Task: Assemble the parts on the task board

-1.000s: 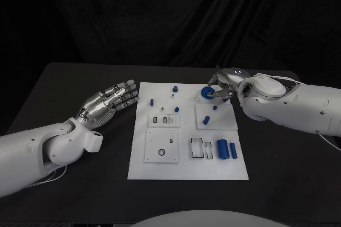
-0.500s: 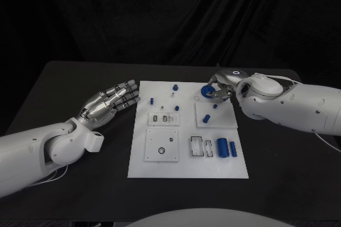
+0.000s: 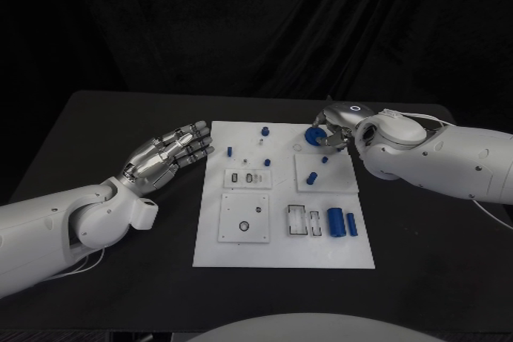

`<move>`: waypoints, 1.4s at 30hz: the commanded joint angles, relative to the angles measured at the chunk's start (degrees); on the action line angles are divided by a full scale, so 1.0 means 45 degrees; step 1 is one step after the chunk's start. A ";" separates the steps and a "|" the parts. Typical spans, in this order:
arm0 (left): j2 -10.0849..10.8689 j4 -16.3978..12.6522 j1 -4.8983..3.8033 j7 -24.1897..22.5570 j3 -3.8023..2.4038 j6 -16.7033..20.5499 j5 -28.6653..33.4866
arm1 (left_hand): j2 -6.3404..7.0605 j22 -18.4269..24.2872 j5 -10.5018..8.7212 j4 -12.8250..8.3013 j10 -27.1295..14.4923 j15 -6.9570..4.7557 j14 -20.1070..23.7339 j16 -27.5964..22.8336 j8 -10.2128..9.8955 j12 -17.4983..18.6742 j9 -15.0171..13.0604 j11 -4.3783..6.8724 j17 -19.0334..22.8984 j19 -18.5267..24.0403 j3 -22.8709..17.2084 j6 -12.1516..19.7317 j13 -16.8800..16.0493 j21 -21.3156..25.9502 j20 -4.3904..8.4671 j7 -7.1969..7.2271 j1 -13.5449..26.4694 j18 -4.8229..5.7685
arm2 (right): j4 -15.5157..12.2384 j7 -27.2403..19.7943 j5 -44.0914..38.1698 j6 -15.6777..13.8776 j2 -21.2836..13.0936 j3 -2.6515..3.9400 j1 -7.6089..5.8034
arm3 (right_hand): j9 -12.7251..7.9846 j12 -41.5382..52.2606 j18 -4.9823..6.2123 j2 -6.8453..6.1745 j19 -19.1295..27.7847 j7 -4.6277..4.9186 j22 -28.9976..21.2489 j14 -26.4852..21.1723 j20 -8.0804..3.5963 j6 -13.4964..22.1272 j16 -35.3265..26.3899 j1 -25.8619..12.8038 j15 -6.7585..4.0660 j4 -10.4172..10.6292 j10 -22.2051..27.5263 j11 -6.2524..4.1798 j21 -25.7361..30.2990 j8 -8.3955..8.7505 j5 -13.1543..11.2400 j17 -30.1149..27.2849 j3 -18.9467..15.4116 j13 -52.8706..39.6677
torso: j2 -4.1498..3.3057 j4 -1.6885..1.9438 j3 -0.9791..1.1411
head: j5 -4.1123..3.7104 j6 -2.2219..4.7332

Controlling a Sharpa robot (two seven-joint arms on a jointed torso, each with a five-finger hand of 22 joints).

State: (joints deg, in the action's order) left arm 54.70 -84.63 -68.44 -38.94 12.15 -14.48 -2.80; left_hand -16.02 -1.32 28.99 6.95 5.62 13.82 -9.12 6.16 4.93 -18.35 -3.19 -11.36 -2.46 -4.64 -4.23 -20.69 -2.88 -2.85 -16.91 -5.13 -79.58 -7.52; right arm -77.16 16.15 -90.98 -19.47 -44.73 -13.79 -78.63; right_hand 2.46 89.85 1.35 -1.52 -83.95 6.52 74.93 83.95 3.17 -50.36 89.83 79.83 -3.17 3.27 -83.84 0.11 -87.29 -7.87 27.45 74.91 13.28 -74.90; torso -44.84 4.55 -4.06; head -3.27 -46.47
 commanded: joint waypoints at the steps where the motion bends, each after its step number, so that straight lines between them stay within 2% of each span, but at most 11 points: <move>1: -0.0014 -0.0020 0.0028 -0.1314 -0.0011 -0.0212 0.0063 | 0.0044 -0.0009 0.0028 -0.0008 -0.0044 0.0060 0.0022 0.0025 -0.0049 0.0018 0.0003 -0.0044 0.0012 -0.0063 -0.0090 -0.0016 0.0008 -0.0015 0.0020 -0.0056 0.0115 0.0167 | -0.0038 -0.0090 -0.0082 0.0168 -0.0074 -0.0075 0.0129 | 0.4942 0.0033 -0.0093 -0.0027 -0.0889 -0.0284 0.3035 0.1345 -0.0042 -0.0022 0.0037 0.0092 -0.0056 -0.0239 -0.1370 0.0001 0.0083 -0.1220 -0.0387 0.3353 -0.0004 -0.3355 | 0.0004 0.0021 -0.0006 | -0.0010 0.0015; 5: -0.0004 -0.0024 0.0041 -0.1293 -0.0011 -0.0236 0.0063 | 0.0044 -0.0009 0.0029 -0.0011 -0.0047 0.0065 0.0009 0.0038 -0.0051 0.0025 0.0004 -0.0050 0.0009 -0.0062 -0.0107 -0.0006 0.0009 -0.0015 0.0020 -0.0060 0.0124 0.0172 | -0.0199 -0.0181 -0.0083 -0.0042 -0.0172 -0.0073 0.0129 | 0.5510 0.0033 -0.0089 0.0035 -0.0882 -0.0267 0.3037 0.1345 -0.0027 0.0359 0.0037 0.0008 -0.0036 -0.0348 -0.1370 0.0005 0.0104 -0.1721 -0.0800 0.3353 -0.0040 -0.3355 | 0.0006 0.0014 -0.0011 | 0.0032 0.0035; 9: 0.0040 -0.0051 0.0052 -0.1286 -0.0011 -0.0226 0.0063 | 0.0042 -0.0009 0.0029 -0.0015 -0.0047 0.0076 -0.0001 0.0051 -0.0053 0.0021 0.0004 -0.0056 0.0006 -0.0065 -0.0131 -0.0003 0.0008 -0.0016 0.0018 -0.0064 0.0135 0.0179 | -0.0553 -0.0279 -0.0083 -0.0437 -0.0351 -0.0069 0.0057 | 0.5750 0.0033 -0.0100 0.0065 -0.0908 -0.0267 0.3057 0.1345 -0.0023 0.0441 0.0037 -0.0041 -0.0034 -0.0352 -0.1370 0.0005 0.0071 -0.1968 -0.0972 0.3353 -0.0065 -0.3355 | 0.0007 -0.0022 -0.0011 | 0.0071 0.0062; 17: 0.0070 -0.0053 0.0059 -0.1272 -0.0012 -0.0194 0.0064 | 0.0043 -0.0012 0.0030 -0.0018 -0.0046 0.0080 -0.0011 0.0059 -0.0050 0.0013 0.0002 -0.0058 0.0004 -0.0074 -0.0141 -0.0016 0.0007 -0.0021 0.0018 -0.0065 0.0140 0.0182 | -0.1576 -0.0403 -0.0084 -0.0692 -0.0539 -0.0066 -0.0590 | 0.6019 0.0033 -0.0126 0.0076 -0.0968 -0.0274 0.3099 0.1345 -0.0020 0.0512 0.0037 -0.0230 -0.0033 -0.0231 -0.1370 0.0006 -0.0014 -0.2260 -0.1232 0.3353 -0.0163 -0.3355 | 0.0008 -0.0014 -0.0007 | 0.0073 0.0068; 22: -0.0006 -0.0012 0.0063 -0.1270 -0.0012 -0.0226 0.0064 | 0.0049 -0.0013 0.0029 -0.0023 -0.0041 0.0086 -0.0022 0.0071 -0.0047 -0.0001 0.0000 -0.0062 0.0001 -0.0078 -0.0158 -0.0026 0.0004 -0.0023 0.0017 -0.0068 0.0150 0.0188 | -0.1922 -0.0555 -0.0084 -0.0681 -0.0246 -0.0065 -0.0802 | 0.6078 0.0033 -0.0137 0.0071 -0.0994 -0.0286 0.3117 0.1345 -0.0023 0.0569 0.0037 -0.0284 -0.0038 -0.0192 -0.1370 -0.0002 -0.0051 -0.2314 -0.1328 0.3353 -0.0195 -0.3355 | 0.0014 0.0009 -0.0026 | 0.0013 0.0110; 29: -0.0097 0.0045 0.0078 -0.1260 -0.0012 -0.0276 0.0064 | 0.0052 -0.0012 0.0029 -0.0028 -0.0043 0.0096 -0.0034 0.0084 -0.0051 0.0006 0.0002 -0.0064 -0.0002 -0.0076 -0.0178 -0.0009 0.0005 -0.0021 0.0016 -0.0070 0.0161 0.0194 | -0.1650 -0.0787 -0.0084 -0.0614 0.0717 -0.0065 -0.0822 | 0.6153 0.0033 -0.0144 0.0073 -0.1012 -0.0291 0.3130 0.1345 -0.0030 0.0649 0.0037 -0.0330 -0.0048 -0.0153 -0.1370 -0.0010 -0.0076 -0.2381 -0.1511 0.3353 -0.0225 -0.3355 | 0.0013 0.0012 -0.0034 | 0.0010 0.0123; 37: -0.0178 0.0097 0.0085 -0.1246 -0.0012 -0.0273 0.0064 | 0.0053 -0.0014 0.0030 -0.0036 -0.0043 0.0111 -0.0051 0.0104 -0.0049 -0.0006 0.0000 -0.0064 -0.0006 -0.0085 -0.0212 -0.0021 0.0003 -0.0026 0.0015 -0.0073 0.0178 0.0206 | -0.1005 -0.0935 -0.0084 -0.0363 0.1683 -0.0061 -0.0711 | 0.6175 0.0033 -0.0144 0.0069 -0.1012 -0.0286 0.3130 0.1345 -0.0033 0.0707 0.0037 -0.0361 -0.0049 -0.0127 -0.1370 -0.0008 -0.0074 -0.2393 -0.1601 0.3353 -0.0243 -0.3355 | -0.0011 0.0012 -0.0009 | 0.0009 0.0125; 42: -0.0245 0.0141 0.0089 -0.1265 -0.0012 -0.0287 0.0065 | 0.0053 -0.0014 0.0030 -0.0036 -0.0043 0.0111 -0.0051 0.0104 -0.0049 -0.0006 0.0000 -0.0064 -0.0006 -0.0085 -0.0212 -0.0021 0.0003 -0.0026 0.0015 -0.0073 0.0178 0.0206 | -0.0674 -0.0947 -0.0084 -0.0202 0.2069 -0.0057 -0.0599 | 0.6174 0.0033 -0.0145 0.0050 -0.1015 -0.0280 0.3132 0.1345 -0.0033 0.0767 0.0037 -0.0379 -0.0047 -0.0117 -0.1370 -0.0003 -0.0076 -0.2381 -0.1676 0.3353 -0.0257 -0.3355 | -0.0009 0.0053 -0.0012 | -0.0071 0.0151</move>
State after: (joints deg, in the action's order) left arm 53.75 -83.94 -68.12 -38.95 12.15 -14.99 -2.79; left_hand -15.79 -1.32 28.99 6.71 5.62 14.04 -9.34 6.42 4.93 -18.35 -3.19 -11.36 -2.46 -4.64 -4.78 -20.69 -2.88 -2.85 -16.91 -5.13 -79.36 -7.52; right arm -80.52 12.53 -91.02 -21.14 -35.63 -14.08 -81.49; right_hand 2.47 89.85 1.36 -1.44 -83.95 5.31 74.90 83.95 3.17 -47.44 89.83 78.45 -3.17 2.43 -83.84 0.11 -87.37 -18.39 20.29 74.90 12.07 -74.94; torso -44.86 4.65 -4.11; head -3.36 -45.88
